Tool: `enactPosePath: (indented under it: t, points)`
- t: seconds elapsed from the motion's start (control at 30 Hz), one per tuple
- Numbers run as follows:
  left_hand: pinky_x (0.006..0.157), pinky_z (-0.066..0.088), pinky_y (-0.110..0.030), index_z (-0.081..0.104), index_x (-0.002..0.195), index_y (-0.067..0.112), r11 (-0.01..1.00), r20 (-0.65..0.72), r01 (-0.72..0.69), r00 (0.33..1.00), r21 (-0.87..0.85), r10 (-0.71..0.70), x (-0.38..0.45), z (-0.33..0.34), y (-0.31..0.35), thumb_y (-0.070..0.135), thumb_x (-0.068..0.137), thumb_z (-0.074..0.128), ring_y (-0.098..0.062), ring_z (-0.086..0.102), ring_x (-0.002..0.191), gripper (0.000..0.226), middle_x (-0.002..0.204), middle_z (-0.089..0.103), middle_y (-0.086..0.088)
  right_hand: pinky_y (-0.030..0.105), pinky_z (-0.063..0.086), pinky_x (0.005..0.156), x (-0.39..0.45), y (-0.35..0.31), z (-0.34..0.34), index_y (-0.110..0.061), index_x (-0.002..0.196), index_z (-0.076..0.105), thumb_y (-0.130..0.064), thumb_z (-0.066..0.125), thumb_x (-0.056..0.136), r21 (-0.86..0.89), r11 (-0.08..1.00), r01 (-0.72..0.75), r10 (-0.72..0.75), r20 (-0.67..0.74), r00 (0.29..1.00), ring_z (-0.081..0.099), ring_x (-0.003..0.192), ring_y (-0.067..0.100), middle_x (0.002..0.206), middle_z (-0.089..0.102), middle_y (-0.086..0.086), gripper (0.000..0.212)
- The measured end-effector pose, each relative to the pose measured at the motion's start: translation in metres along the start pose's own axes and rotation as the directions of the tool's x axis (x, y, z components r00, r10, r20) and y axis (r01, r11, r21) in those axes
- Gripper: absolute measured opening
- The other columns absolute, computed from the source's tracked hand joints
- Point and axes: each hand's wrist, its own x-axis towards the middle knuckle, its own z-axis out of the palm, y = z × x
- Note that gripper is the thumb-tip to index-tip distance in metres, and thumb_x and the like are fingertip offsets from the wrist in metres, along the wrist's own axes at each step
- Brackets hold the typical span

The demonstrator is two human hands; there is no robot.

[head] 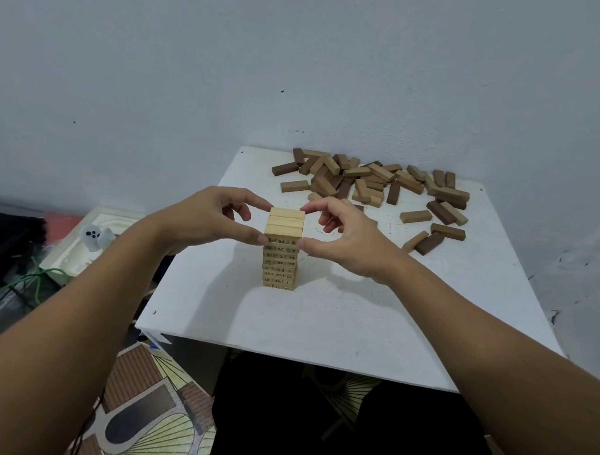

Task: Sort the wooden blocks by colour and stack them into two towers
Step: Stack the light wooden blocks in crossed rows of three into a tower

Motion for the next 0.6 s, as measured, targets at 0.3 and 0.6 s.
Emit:
enactPosePath:
  t: [0.3,0.6]
  points:
    - [0.08,0.044,-0.031,0.074,0.118,0.043,0.998,0.008,0.012,1.0,-0.058,-0.012,0.0,-0.002,-0.005,0.047,0.052,0.095,-0.012,0.048,0.079,0.069,0.105,0.057,0.004,0.032,0.051,0.093,-0.003,0.003,0.0,-0.042,0.129,0.055,-0.043,0.083,0.083,0.026,1.0,-0.011,0.012,-0.016,1.0,0.053,0.108,0.013,0.114,0.051,-0.007,0.054]
    - [0.09,0.045,-0.027,0.06,0.135,0.045,0.994,0.033,0.062,0.998,-0.087,-0.059,-0.002,-0.006,-0.015,0.042,0.053,0.097,-0.013,0.057,0.095,0.091,0.119,0.059,0.001,0.03,0.049,0.094,-0.005,0.011,0.001,-0.044,0.136,0.05,-0.048,0.085,0.08,0.047,0.998,-0.037,0.037,-0.005,0.999,0.052,0.109,0.012,0.118,0.051,-0.007,0.066]
